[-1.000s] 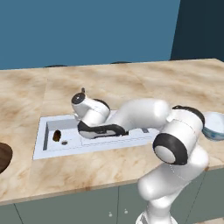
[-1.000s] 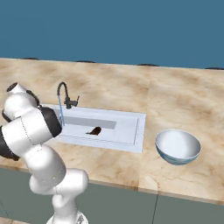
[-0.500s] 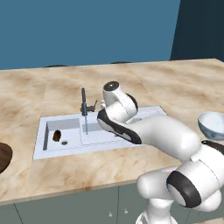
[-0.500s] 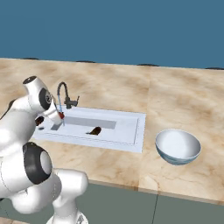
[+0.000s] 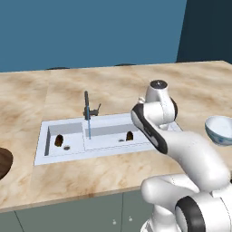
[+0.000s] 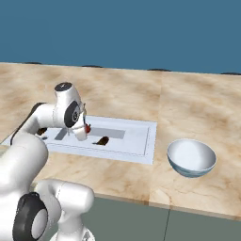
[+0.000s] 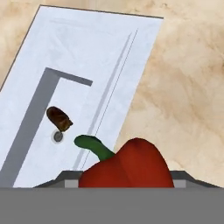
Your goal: Pick the sweet potatos from the sink and place them in one bowl. Place the bell pepper in the other bowl. Then turn off the sink faucet.
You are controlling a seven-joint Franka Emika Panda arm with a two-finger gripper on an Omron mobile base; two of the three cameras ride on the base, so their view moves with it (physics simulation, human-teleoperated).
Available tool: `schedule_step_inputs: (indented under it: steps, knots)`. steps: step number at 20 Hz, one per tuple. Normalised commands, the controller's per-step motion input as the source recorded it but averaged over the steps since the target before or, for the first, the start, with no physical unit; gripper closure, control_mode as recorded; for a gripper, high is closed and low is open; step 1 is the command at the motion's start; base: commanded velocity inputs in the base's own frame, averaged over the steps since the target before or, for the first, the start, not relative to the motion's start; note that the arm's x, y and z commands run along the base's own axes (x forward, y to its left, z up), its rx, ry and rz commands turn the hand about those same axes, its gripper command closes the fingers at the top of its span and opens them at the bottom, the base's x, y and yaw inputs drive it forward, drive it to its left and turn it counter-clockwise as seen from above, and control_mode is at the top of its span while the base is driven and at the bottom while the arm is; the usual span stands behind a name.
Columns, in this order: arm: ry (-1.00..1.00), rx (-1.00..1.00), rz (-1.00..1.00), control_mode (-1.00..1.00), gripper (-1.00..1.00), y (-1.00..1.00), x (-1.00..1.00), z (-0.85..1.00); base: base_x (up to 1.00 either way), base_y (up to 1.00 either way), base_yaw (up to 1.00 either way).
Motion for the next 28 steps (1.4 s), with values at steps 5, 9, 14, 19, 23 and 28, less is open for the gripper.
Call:
schedule_step_inputs:
  steps: [5, 9, 14, 19, 23, 28]
  knots:
    - [0.03, 0.13, -0.2, -1.0, 1.0, -1.0, -0.03, 0.33, 0.0, 0.0, 0.0]
    - [0.05, 0.07, -0.2, -1.0, 1.0, -1.0, 0.0, 0.14, 0.0, 0.0, 0.0]
    - [0.06, 0.08, -0.17, -1.0, 1.0, -1.0, 0.0, 0.01, 0.0, 0.0, 0.0]
    - [0.01, 0.11, -0.14, -1.0, 1.0, -1.0, 0.0, 0.0, 0.0, 0.0, 0.0]
    - [0.0, 0.12, -0.12, -1.0, 1.0, -1.0, 0.0, 0.0, 0.0, 0.0, 0.0]
    - [0.0, 0.08, -0.09, -1.0, 1.0, -0.95, 0.0, 0.0, 0.0, 0.0, 0.0]
